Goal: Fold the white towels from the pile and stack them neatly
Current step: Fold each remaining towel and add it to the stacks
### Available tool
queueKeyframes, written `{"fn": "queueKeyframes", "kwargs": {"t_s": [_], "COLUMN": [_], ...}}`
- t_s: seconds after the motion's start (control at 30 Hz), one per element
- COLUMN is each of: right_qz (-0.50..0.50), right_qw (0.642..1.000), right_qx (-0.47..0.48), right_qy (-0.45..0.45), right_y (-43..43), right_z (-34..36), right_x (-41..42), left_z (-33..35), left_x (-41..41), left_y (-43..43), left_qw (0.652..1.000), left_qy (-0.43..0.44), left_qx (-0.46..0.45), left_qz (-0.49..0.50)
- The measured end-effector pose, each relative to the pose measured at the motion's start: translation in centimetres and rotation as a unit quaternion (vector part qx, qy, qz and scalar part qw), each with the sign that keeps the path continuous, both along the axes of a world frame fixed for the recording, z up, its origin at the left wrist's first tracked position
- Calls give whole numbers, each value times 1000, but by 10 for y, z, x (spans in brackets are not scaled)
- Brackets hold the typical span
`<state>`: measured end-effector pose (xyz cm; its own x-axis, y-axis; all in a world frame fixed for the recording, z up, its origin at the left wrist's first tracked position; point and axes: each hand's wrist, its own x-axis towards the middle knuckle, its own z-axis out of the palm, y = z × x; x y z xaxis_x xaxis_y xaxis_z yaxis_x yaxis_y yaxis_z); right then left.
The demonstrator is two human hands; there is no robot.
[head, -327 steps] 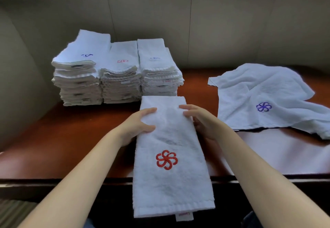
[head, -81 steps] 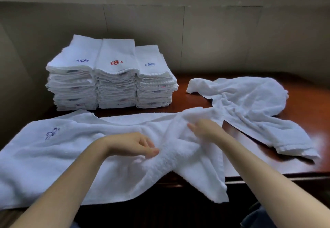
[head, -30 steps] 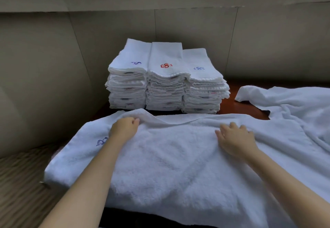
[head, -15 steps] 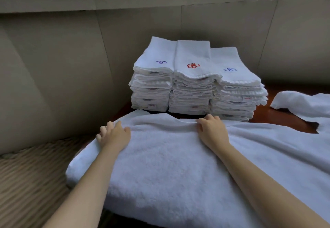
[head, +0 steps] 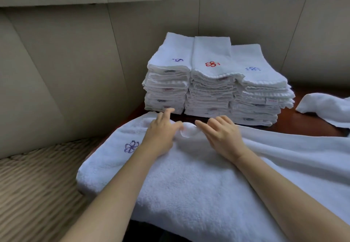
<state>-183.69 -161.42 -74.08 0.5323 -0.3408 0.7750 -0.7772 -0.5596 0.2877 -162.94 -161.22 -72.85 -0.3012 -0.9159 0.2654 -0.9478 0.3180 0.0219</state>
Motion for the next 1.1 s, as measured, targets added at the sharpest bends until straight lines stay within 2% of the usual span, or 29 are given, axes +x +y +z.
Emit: {"fn": "queueKeyframes", "kwargs": {"t_s": [0.1, 0.17, 0.23, 0.37, 0.43, 0.5, 0.6, 0.73, 0.8, 0.83, 0.9, 0.93, 0.97, 1.0, 1.03, 1.1], "right_qz": [24, -10, -102, -201, -222, -253, -320, -432, -494, -530, -577, -588, -596, -602, -602, -591], "right_qw": [998, 990, 960, 915, 878, 824, 751, 706, 706, 704, 709, 717, 723, 726, 728, 741], "right_qx": [50, 137, 251, 343, 419, 502, 571, 544, 497, 468, 406, 374, 347, 329, 316, 292], "right_qy": [19, 38, 70, 67, 59, 66, 85, 138, 102, 66, 12, -7, -29, -57, -86, -129], "right_y": [4, 8, 13, 25, 32, 37, 40, 39, 40, 42, 44, 43, 41, 39, 36, 26], "right_z": [0, -3, -3, 14, 28, 40, 54, 59, 55, 53, 51, 49, 49, 50, 53, 59], "right_x": [0, -3, -10, -42, -64, -87, -122, -165, -188, -198, -216, -224, -230, -234, -237, -245], "left_z": [4, 9, 14, 15, 15, 15, 13, 4, 2, 2, 5, 7, 10, 14, 18, 26], "left_x": [8, 17, 28, 41, 41, 42, 43, 45, 45, 43, 33, 27, 21, 16, 11, 6], "left_y": [-1, -1, 2, 9, 10, 10, 9, -2, -11, -15, -24, -29, -34, -38, -43, -54], "left_qw": [999, 994, 983, 962, 958, 956, 957, 959, 948, 928, 842, 800, 774, 769, 777, 818], "left_qy": [-39, -64, -42, 32, 48, 39, 27, 50, 150, 252, 473, 547, 589, 601, 595, 542], "left_qx": [-17, -48, -69, -14, 28, 81, 120, 100, 90, 96, 115, 121, 116, 104, 81, 18], "left_qz": [23, 80, 164, 272, 281, 281, 263, 262, 266, 259, 233, 217, 203, 193, 187, 192]}}
